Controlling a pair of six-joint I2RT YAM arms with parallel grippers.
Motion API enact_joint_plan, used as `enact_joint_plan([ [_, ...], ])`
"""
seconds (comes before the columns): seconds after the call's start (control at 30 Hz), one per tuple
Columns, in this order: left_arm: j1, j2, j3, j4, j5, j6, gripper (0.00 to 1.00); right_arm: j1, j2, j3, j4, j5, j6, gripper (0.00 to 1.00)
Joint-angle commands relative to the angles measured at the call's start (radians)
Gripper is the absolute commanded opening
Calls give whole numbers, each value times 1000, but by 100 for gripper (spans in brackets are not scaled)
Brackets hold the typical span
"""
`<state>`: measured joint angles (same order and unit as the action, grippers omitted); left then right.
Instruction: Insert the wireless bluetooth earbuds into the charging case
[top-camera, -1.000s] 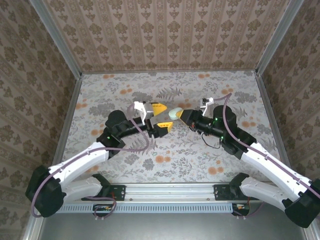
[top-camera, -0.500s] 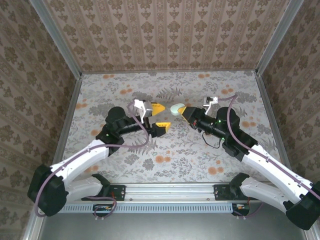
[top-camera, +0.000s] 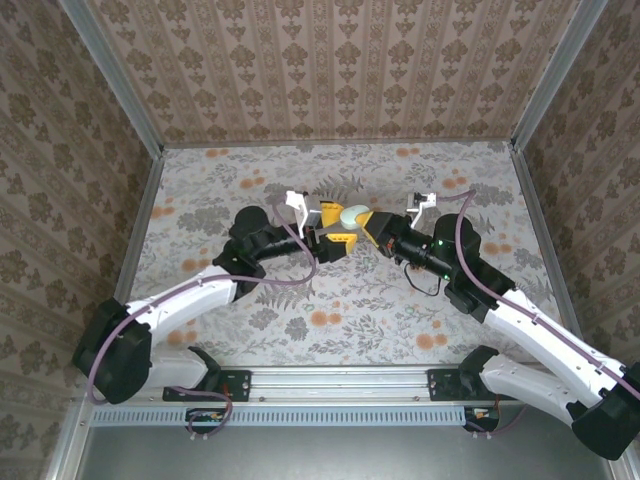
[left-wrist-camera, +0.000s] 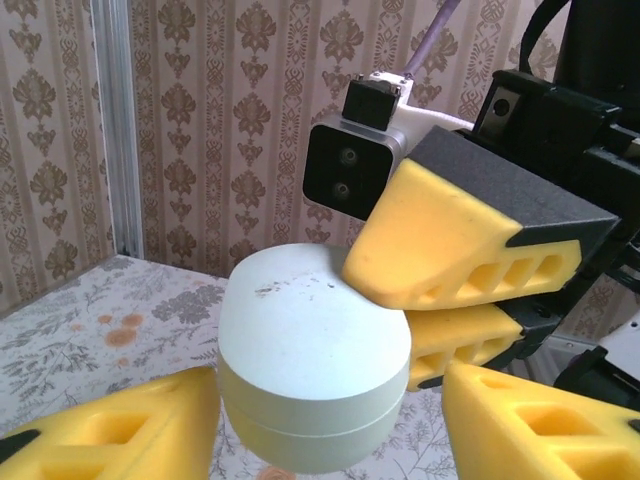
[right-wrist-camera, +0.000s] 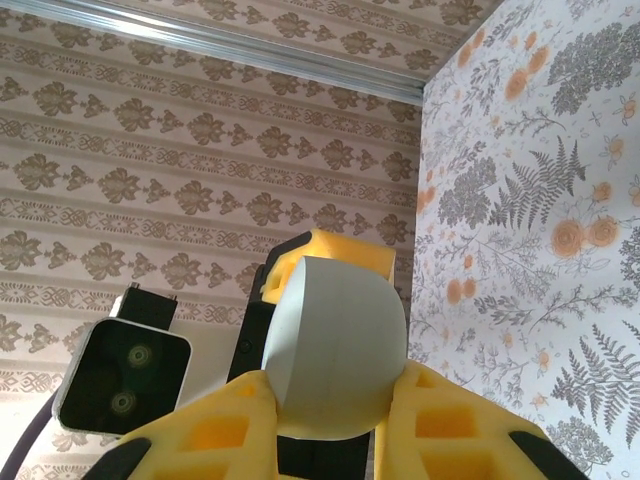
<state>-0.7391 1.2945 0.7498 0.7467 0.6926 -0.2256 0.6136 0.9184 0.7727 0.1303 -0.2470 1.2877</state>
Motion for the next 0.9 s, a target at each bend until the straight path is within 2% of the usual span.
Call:
enact_joint_plan([
  [0.0, -6, 5, 37, 62, 9, -9, 54, 6, -4, 11, 34, -26, 18, 7],
  [0.4, -7, 9, 36, 68, 8, 2, 28, 12, 9, 20, 37, -41, 27, 8],
  [0.47, -8, 5, 31, 66, 7, 8, 26, 12, 12, 25, 30, -42, 22, 14],
  [0.57, 1, -8, 24, 57, 25, 14, 22, 9, 7, 37, -17, -37, -16, 36],
  [0.63, 21, -32, 18, 23, 57, 12, 21, -2, -19, 69, -113, -20, -118, 48],
  [0.77, 87, -108, -1, -85, 140, 16, 19, -13, -85, 145, -331, 67, -455, 58],
  [0.87, 141, -176, 3, -236, 220, 51, 18, -15, -86, 208, -431, 32, -700, 64],
])
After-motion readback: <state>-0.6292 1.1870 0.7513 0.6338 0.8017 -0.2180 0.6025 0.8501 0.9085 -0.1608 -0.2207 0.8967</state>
